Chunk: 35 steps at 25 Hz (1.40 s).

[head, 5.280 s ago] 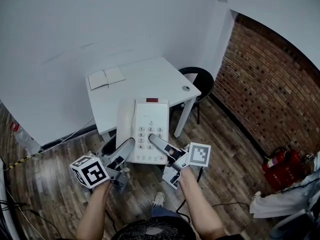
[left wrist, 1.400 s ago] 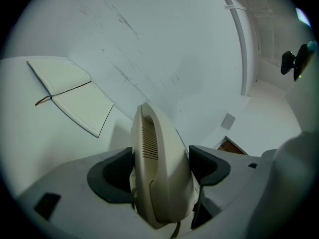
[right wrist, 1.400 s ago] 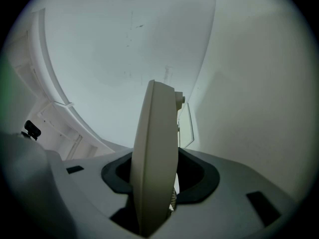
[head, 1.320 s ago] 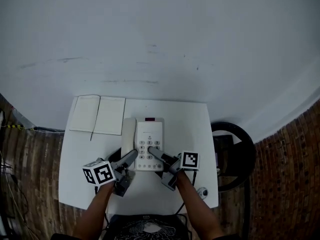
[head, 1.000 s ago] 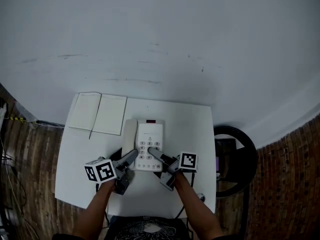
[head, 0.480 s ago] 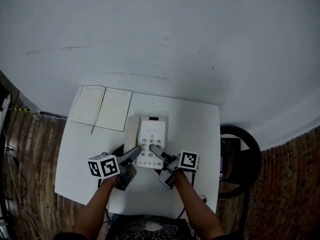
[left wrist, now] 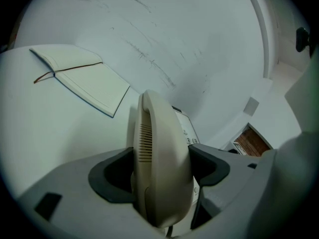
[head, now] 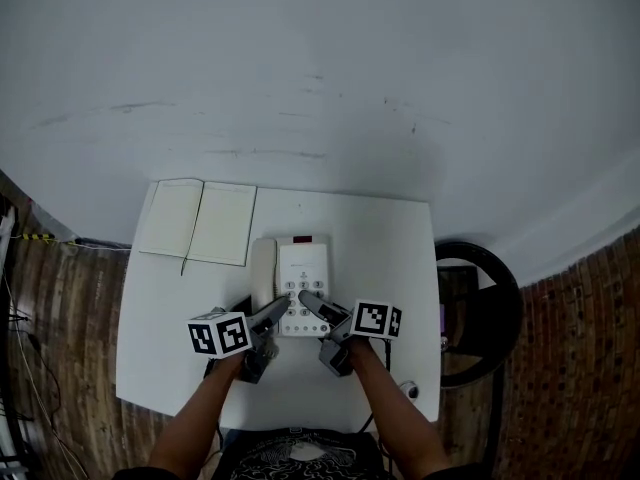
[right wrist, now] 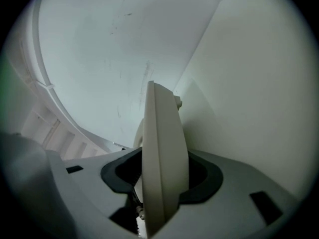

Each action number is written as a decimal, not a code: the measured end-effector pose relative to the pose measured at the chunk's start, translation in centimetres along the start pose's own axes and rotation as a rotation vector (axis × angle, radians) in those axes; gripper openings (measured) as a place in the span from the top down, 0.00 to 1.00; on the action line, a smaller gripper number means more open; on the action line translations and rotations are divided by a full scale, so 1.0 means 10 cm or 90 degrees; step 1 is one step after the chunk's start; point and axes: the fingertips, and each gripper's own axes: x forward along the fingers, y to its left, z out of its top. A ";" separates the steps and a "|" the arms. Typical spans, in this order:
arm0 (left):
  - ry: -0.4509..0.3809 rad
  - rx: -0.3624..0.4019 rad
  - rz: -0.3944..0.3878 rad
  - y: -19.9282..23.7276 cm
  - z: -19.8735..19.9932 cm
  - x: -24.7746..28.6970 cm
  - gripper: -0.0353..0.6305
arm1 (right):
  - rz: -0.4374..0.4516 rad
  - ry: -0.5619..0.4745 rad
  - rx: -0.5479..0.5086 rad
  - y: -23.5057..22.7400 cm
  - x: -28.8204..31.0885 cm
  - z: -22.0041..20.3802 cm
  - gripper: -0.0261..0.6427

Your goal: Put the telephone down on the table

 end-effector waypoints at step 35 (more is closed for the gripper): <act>0.061 0.097 0.015 -0.18 -0.01 -0.05 0.42 | -0.333 -0.046 -0.189 -0.09 -0.47 0.18 0.56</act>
